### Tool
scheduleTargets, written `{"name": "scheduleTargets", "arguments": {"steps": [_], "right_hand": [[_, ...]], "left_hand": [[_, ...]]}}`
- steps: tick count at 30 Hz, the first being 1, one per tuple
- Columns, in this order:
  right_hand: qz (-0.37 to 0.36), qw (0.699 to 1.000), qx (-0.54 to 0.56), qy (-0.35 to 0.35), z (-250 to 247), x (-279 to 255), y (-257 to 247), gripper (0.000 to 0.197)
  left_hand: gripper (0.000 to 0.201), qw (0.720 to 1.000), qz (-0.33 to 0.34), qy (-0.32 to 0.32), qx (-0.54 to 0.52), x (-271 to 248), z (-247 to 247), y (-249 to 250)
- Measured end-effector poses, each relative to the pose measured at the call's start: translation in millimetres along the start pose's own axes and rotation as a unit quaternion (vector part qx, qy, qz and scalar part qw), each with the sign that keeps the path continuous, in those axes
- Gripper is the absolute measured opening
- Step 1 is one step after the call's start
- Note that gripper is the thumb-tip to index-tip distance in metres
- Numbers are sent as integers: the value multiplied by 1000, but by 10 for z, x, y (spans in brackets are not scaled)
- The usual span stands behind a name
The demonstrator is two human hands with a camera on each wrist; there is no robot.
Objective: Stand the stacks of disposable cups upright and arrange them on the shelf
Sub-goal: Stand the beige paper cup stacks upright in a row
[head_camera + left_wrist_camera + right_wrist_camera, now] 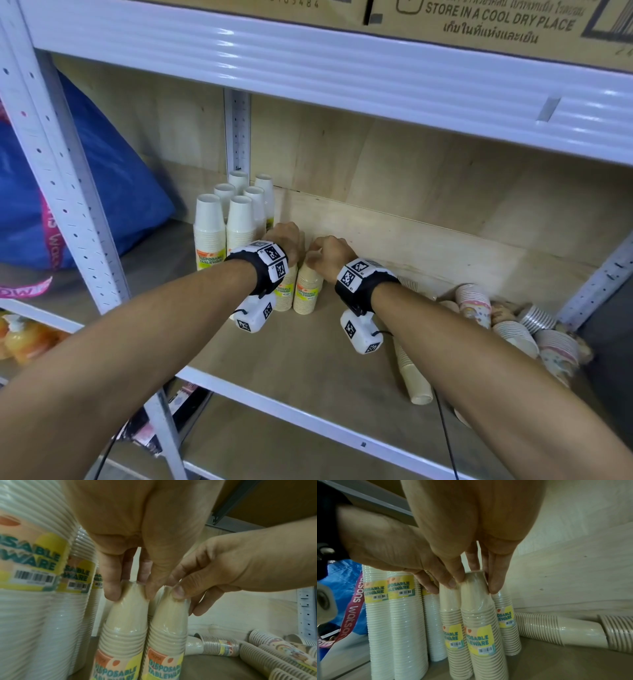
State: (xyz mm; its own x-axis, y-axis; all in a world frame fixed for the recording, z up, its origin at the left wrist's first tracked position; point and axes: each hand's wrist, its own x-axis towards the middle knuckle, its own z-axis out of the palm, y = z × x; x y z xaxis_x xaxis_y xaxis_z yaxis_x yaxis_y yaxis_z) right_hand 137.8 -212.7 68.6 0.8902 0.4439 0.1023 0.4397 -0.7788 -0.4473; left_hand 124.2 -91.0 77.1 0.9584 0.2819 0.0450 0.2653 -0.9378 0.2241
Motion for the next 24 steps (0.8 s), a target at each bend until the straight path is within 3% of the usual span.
{"name": "scheduleTargets", "arguments": {"steps": [4,10,17,21,24], "right_hand": [[-5,1000,5,-8,-7,1,25,22],[14,1000,-4,-1,-178,42,163,29],[75,996,-34,28,-505,-32,493,31],[108,991,-74,31,-605,-211,721,36],[121,987,-105,-18,-594,-417,841,45]], "left_hand": [[12,1000,9,2,-14,20,-12,-23],[27,999,22,25,-43,8,-210,-15],[40,988,89,20,-122,106,-351,177],[44,982,134,-9,-136,115,-295,449],[49,977,160,-42,-138,95,-162,640]]}}
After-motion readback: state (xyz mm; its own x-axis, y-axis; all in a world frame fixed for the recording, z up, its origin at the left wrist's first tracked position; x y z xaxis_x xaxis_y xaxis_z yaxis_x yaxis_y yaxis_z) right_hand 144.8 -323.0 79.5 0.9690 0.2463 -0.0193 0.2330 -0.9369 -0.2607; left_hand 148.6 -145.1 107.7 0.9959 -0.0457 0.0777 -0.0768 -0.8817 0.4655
